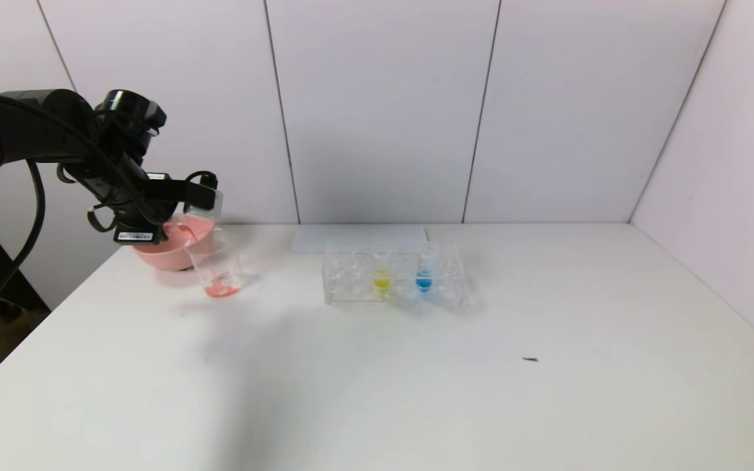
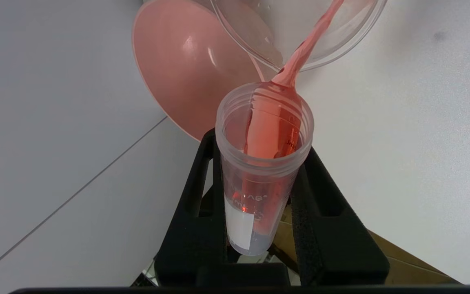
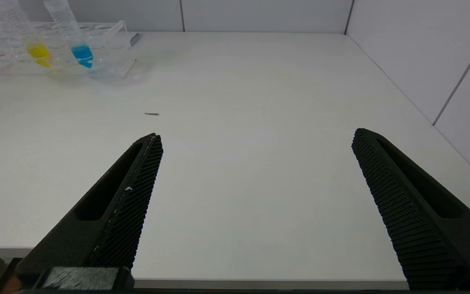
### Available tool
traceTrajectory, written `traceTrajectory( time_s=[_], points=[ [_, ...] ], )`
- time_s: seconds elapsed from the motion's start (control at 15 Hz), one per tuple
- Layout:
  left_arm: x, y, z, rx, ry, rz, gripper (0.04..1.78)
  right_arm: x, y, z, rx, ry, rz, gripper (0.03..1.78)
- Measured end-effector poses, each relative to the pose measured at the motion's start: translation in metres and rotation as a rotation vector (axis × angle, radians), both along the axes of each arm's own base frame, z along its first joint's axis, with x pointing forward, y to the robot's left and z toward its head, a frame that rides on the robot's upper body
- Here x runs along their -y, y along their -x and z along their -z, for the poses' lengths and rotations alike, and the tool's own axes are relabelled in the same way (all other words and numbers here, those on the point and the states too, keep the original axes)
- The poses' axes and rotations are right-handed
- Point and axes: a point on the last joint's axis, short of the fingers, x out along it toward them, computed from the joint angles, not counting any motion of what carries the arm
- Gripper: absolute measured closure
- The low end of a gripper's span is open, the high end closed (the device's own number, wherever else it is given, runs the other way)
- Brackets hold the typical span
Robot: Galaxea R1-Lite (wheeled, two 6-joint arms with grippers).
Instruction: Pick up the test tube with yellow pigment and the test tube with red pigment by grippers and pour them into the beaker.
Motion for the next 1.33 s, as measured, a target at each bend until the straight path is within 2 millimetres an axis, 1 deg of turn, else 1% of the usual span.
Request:
traceTrajectory(
  time_s=[1.33],
  points=[
    [0.010,-0.005,0.004,0.000,-0.078,-0.008,1.36,0.000,0.000,0.000,0.000,0.000,0.000,0.11]
  ],
)
